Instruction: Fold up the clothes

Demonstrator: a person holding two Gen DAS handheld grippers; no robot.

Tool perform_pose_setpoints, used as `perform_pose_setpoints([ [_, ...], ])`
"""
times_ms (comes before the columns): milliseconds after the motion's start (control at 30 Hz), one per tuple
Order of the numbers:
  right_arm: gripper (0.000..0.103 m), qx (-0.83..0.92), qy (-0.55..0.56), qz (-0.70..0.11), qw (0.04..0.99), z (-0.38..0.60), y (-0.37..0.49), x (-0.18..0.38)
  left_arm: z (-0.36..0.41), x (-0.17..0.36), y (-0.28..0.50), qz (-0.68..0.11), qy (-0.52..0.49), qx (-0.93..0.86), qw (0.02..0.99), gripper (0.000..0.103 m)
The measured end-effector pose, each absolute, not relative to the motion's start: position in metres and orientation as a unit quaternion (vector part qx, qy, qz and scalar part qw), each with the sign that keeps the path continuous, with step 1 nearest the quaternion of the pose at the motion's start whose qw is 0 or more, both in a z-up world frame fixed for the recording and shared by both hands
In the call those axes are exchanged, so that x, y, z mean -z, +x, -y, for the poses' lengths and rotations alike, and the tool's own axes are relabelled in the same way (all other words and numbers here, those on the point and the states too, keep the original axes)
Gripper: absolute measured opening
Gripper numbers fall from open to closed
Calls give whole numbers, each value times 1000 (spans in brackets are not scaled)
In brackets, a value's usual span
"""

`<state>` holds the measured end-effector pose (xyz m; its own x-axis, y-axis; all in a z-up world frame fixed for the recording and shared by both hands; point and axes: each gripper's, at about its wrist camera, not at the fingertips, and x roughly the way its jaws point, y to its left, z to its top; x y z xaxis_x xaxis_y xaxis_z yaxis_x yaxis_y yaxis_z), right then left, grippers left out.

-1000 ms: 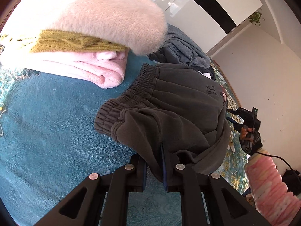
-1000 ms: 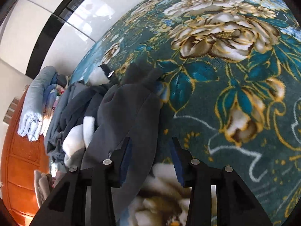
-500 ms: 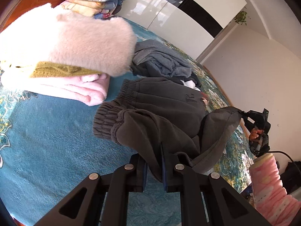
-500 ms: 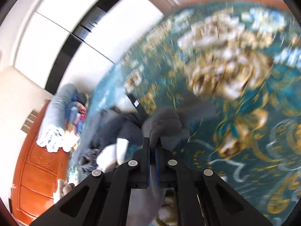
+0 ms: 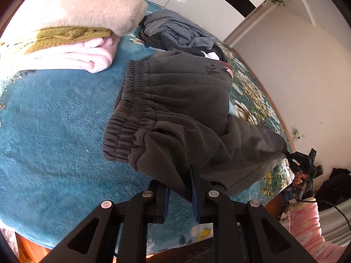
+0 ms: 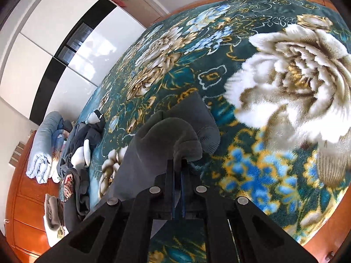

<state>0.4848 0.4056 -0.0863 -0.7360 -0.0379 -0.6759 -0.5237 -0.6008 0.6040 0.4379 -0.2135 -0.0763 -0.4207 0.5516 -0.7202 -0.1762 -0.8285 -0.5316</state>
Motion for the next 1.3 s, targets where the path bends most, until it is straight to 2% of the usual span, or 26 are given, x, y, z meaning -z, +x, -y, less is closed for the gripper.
perform_pose_setpoints([
  [133, 7, -825, -340, -425, 150, -406, 486, 78, 238, 78, 449, 200, -489, -826, 195, 54],
  [200, 9, -820, -353, -423, 158, -406, 489, 77, 261, 79, 449, 215, -482, -833, 168, 55],
  [267, 17, -822, -361, -401, 183, -405, 496, 69, 282, 81, 444, 238, -474, -835, 147, 57],
  [400, 22, -843, -361, -314, 248, -387, 492, 35, 289, 85, 413, 246, -464, -840, 136, 59],
  [500, 23, -869, -365, -241, 230, -347, 455, 8, 266, 93, 382, 217, -477, -839, 144, 59],
  [567, 40, -889, -370, -191, 188, -307, 419, -4, 250, 101, 366, 196, -486, -839, 148, 59],
  [633, 48, -898, -386, -182, 102, -263, 380, 1, 238, 110, 356, 178, -496, -837, 144, 59],
  [733, 48, -872, -449, -191, -24, -193, 320, 37, 229, 124, 348, 166, -512, -831, 141, 59],
  [800, 48, -855, -478, -185, -74, -150, 290, 63, 231, 128, 347, 173, -511, -829, 147, 59],
  [1033, 48, -815, -509, -240, -140, -88, 235, 115, 242, 129, 343, 196, -509, -822, 162, 60],
  [1100, 42, -816, -510, -245, -118, -89, 232, 122, 240, 128, 344, 193, -508, -824, 162, 60],
  [1133, 25, -815, -509, -251, -117, -90, 232, 122, 239, 128, 343, 191, -507, -825, 162, 60],
  [1167, 13, -814, -507, -257, -117, -92, 233, 122, 238, 127, 343, 189, -506, -826, 162, 60],
  [1233, 4, -832, -485, -246, -110, -100, 240, 103, 237, 124, 342, 187, -504, -828, 161, 60],
  [1300, 4, -856, -458, -219, -95, -107, 250, 76, 236, 121, 342, 185, -501, -830, 161, 60],
])
